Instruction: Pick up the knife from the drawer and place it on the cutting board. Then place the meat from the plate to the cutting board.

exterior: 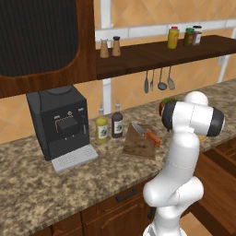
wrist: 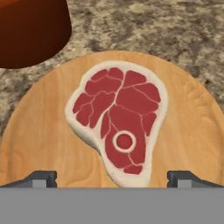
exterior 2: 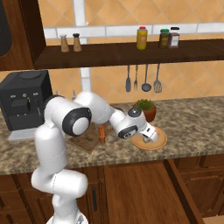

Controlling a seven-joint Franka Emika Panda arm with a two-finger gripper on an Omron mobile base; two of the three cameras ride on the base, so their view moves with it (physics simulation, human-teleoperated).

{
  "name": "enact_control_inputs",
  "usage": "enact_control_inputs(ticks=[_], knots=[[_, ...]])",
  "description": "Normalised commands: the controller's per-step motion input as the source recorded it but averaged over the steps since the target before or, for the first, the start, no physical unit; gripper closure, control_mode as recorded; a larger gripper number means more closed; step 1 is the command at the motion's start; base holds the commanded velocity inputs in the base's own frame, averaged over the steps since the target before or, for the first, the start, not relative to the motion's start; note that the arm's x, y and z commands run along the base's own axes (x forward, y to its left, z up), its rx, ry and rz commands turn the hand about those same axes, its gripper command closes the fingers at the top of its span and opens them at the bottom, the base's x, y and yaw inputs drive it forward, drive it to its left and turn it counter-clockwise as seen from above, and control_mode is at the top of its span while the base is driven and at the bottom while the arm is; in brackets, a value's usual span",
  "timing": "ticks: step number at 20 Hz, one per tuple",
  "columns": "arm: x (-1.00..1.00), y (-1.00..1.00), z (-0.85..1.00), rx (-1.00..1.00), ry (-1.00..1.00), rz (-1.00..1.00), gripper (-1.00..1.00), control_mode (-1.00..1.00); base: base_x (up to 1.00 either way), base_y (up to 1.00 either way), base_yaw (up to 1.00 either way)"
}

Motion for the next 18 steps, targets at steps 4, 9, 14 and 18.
enact_control_inputs(ticks=[4,9,14,18], knots=[[0.27,-0.30,-0.03,0.06,0.00,0.00,-1.00,-1.00,0.00,0.00,0.00],[0.21,-0.22,-0.20,0.02,0.00,0.00,-1.00,-1.00,0.00,0.00,0.00],[0.08,0.00,-0.38,0.00,0.01,0.01,1.00,-1.00,0.00,0.00,0.00],[0.00,0.00,-0.05,0.00,0.00,0.06,1.00,-1.00,0.00,0.00,0.00]])
